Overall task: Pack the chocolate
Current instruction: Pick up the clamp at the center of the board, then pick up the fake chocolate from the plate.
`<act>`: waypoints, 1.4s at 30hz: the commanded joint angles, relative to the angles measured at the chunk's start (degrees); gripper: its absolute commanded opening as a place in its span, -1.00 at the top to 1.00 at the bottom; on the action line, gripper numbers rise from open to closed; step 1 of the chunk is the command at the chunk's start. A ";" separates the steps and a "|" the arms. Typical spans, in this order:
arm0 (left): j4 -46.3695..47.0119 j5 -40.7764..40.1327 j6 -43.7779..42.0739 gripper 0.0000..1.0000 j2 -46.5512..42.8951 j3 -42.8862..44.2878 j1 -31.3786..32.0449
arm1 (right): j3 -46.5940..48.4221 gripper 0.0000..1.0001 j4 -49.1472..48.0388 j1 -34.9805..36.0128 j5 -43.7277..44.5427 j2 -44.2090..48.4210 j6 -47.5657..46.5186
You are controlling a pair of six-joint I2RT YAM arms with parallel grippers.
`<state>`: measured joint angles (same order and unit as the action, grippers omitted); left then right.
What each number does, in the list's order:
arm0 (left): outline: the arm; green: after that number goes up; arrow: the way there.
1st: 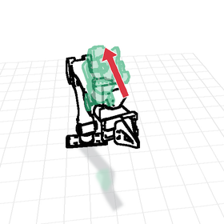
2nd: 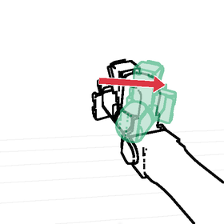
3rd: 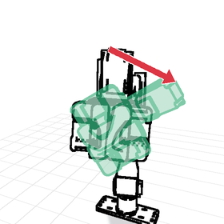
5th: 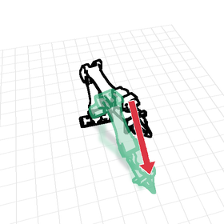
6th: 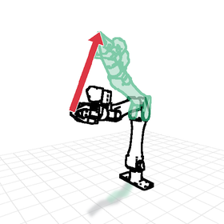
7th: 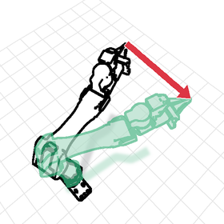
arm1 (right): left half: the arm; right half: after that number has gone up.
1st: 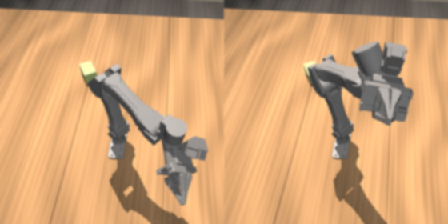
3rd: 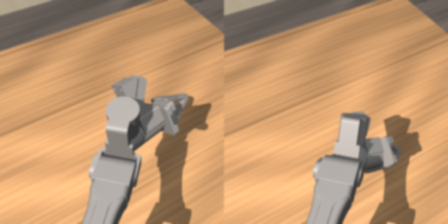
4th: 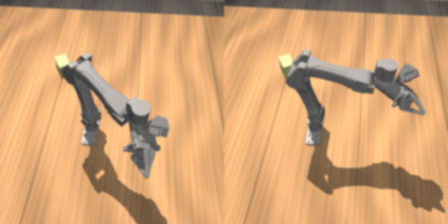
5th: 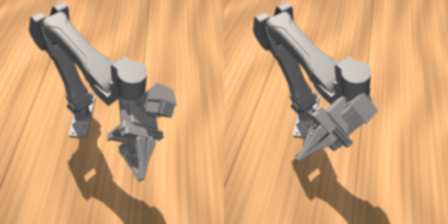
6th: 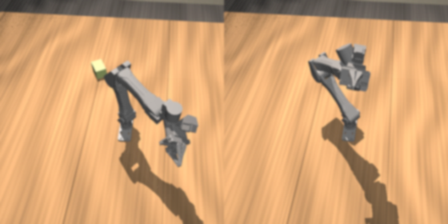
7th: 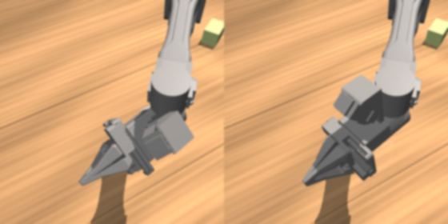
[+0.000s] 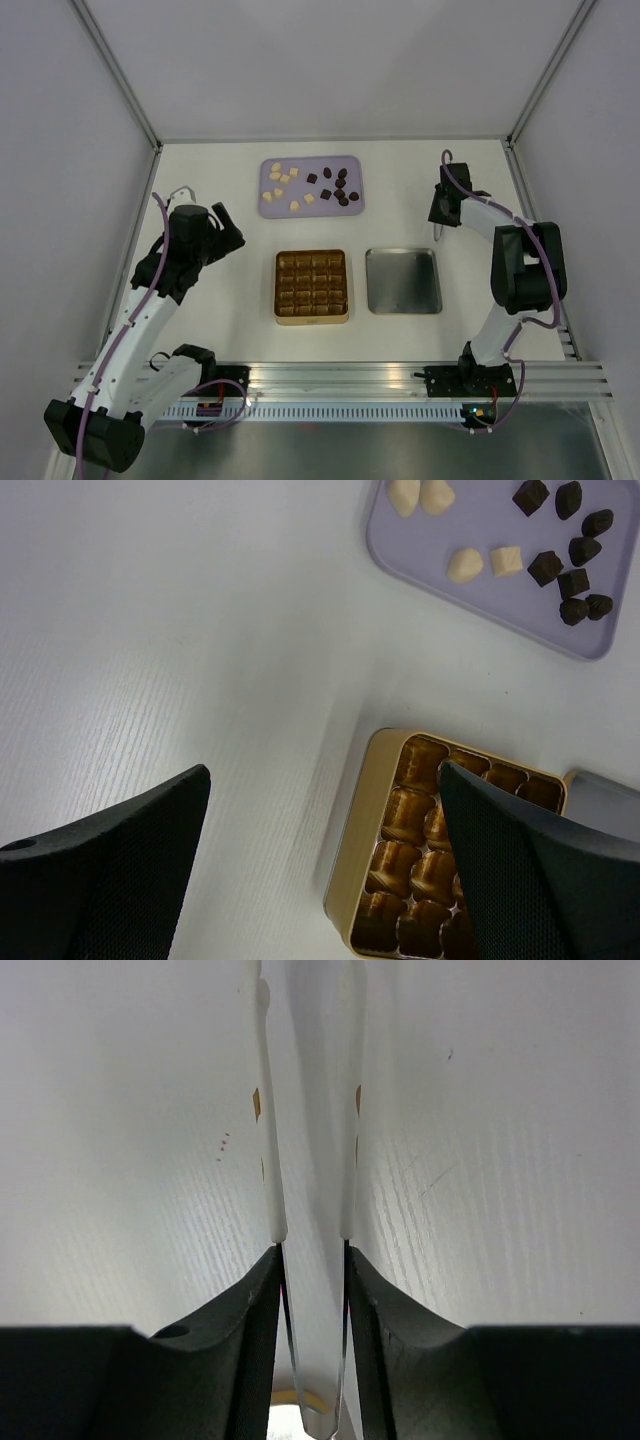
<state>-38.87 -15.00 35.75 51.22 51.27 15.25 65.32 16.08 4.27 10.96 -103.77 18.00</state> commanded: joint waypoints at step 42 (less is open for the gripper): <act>1.61 -0.55 -0.41 -0.99 -2.09 -0.20 0.13 | 5.70 0.37 15.48 2.85 -10.70 15.70 -3.50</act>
<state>-38.87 -15.00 35.75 50.22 51.24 15.25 68.62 31.64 6.57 0.64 -90.65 15.00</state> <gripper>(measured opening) 0.993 0.340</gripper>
